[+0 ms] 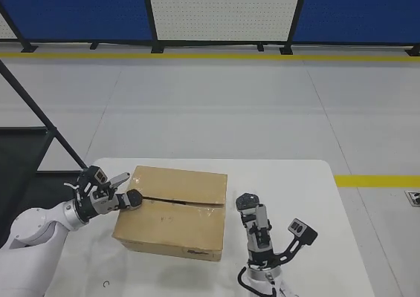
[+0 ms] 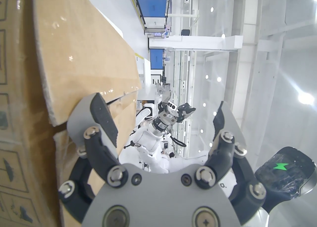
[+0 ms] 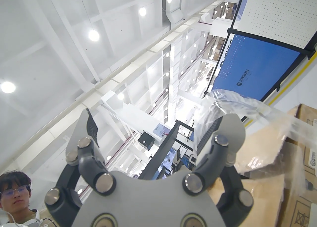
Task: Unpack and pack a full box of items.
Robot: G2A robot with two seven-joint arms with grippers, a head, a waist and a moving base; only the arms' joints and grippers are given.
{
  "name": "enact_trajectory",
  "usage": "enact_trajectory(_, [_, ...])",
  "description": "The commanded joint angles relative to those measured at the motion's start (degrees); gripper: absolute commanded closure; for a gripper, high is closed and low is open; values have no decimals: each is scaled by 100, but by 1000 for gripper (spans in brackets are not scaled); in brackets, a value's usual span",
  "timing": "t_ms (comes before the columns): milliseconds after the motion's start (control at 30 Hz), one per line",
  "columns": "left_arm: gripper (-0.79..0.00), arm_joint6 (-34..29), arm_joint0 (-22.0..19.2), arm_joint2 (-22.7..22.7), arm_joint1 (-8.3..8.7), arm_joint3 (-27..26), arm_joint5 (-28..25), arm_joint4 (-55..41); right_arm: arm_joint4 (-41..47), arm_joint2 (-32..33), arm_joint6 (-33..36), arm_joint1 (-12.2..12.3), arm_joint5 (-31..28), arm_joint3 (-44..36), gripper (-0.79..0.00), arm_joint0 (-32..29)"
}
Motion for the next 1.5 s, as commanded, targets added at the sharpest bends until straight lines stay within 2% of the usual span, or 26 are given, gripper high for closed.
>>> enact_trajectory(0, [-785, 75, 41, -28, 6, 9, 83, -23, -115, -84, -89, -35, 57, 91, -785, 109])
enact_trajectory(233, [-785, 88, 111, -90, 18, 19, 211, -132, -794, -409, -543, -175, 332, 332, -785, 427])
enact_trajectory(700, [-785, -8, 282, -275, 55, -34, 112, -297, -1414, -933, -1177, -455, 766, 1037, -785, 981])
enact_trajectory(1467, [-785, -68, 516, -519, 87, 85, 11, -604, -1746, -1430, -1220, -880, 1205, 1900, -785, 1780])
